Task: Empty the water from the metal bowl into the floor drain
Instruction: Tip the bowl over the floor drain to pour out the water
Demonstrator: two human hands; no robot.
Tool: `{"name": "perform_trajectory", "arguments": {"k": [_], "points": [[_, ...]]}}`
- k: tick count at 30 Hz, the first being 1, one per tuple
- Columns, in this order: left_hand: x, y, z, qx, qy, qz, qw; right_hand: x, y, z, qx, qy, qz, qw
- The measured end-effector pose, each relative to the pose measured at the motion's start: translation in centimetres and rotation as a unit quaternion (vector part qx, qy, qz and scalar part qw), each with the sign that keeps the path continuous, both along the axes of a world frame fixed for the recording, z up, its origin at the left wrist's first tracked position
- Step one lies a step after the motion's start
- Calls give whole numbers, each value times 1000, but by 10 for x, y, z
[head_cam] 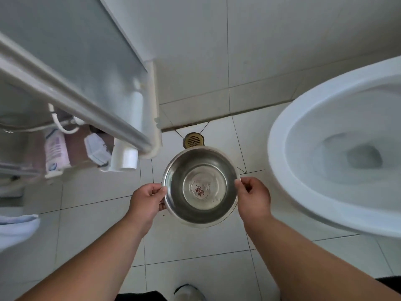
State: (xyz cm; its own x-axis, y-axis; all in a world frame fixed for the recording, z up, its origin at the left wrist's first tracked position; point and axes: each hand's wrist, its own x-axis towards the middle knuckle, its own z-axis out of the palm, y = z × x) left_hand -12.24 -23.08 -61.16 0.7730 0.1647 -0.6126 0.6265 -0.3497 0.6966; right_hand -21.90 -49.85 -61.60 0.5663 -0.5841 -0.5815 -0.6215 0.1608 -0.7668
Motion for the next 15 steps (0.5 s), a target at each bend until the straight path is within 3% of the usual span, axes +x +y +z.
{"name": "perform_trajectory", "arguments": {"k": [15], "points": [[56,-24,-95,-18,-26,32,999,78,-22,-107,-54,-52,19,997]]}}
